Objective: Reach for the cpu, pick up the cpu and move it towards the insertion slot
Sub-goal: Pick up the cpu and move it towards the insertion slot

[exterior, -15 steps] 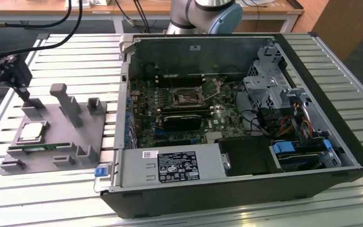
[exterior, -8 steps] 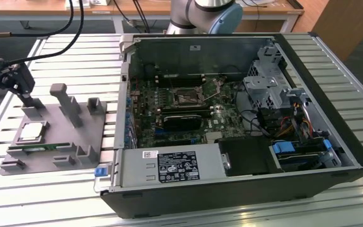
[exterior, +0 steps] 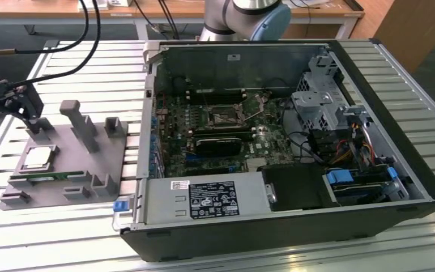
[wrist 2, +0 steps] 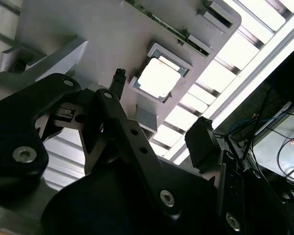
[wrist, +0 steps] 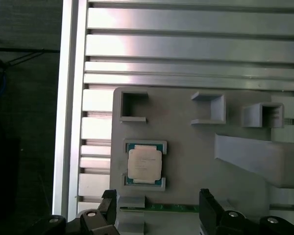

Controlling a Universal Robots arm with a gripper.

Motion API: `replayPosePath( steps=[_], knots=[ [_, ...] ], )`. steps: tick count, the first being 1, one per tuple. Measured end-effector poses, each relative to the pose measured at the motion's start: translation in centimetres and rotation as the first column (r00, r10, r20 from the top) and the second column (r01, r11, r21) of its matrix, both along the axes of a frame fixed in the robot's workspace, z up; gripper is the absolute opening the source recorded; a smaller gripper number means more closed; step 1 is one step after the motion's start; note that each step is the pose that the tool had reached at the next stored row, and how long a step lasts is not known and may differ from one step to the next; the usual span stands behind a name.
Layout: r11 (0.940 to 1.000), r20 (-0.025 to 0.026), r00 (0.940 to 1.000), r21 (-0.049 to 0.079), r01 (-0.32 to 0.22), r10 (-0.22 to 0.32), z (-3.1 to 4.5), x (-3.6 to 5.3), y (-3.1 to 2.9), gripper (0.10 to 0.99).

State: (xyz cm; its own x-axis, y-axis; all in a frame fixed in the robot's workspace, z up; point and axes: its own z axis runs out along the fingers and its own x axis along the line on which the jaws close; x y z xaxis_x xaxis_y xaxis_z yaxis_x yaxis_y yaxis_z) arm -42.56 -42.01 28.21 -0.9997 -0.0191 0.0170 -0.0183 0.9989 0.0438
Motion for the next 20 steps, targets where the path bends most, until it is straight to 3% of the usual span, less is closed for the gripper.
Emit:
replayPosePath(
  steps=[16,20],
  knots=[
    [1.0,0.0006,1.0,0.001,0.0,0.0,-2.91,-0.04,-0.21,0.765],
    [1.0,0.0008,1.0,0.001,0.0,0.0,-3.63,-0.04,-0.22,0.835]
  ],
)
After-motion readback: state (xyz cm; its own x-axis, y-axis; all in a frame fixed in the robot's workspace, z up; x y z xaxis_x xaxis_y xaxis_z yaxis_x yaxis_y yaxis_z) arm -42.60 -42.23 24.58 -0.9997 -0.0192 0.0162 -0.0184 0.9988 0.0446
